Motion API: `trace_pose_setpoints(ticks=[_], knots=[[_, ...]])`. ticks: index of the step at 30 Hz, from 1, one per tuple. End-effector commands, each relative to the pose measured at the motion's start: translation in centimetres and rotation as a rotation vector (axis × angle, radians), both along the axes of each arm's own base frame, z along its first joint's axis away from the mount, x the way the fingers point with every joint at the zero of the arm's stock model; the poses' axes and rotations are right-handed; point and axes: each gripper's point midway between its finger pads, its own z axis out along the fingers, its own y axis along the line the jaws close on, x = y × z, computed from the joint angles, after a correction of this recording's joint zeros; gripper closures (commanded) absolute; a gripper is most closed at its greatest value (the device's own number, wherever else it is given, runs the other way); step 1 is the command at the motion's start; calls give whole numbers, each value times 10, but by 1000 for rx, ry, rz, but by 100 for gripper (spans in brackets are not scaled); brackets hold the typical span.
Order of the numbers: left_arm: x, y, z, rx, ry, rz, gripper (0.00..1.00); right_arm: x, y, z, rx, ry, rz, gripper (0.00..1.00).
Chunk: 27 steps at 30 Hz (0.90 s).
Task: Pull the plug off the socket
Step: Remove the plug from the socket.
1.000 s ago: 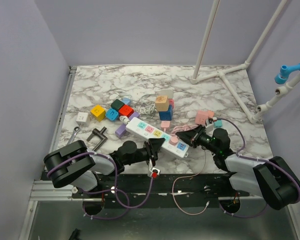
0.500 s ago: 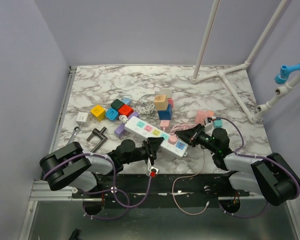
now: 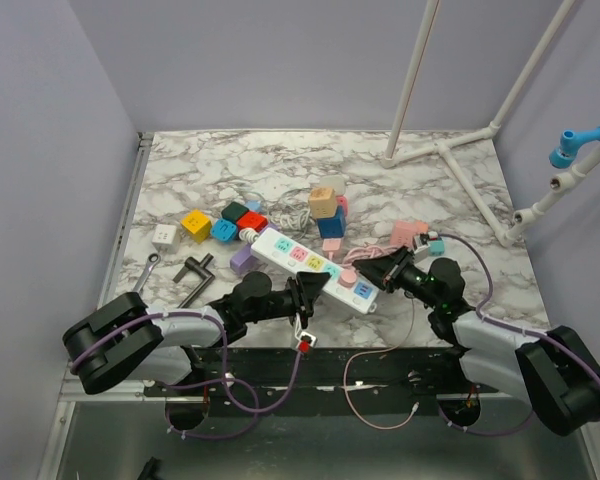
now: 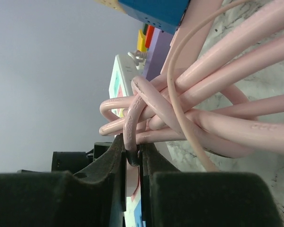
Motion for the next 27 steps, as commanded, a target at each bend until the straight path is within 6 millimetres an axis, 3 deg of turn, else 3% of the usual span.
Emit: trace_pose_setpoints(ticks=[1,5,8,11,17,25,27], knots=[[-43,1,-48,147,47,-201,100,33,-11,54,19,-136,-124,82],[-45,4,-53,164,37,-218,100,33,-14,50,-72,-164,-124,74],[-42,3,-49,149,28,-212,100,38,-11,50,-178,-163,-96,42],[-38,2,-44,118,-15,-208,100,38,-13,49,-194,-164,-102,25],[-26,0,-34,74,-60,-168,100,28,-6,33,-253,-114,-15,17],[-10,4,-20,27,-93,-107,100,-4,-21,-25,-529,25,124,16],[-8,5,-19,26,-95,-101,100,-13,-23,-31,-577,31,172,16]])
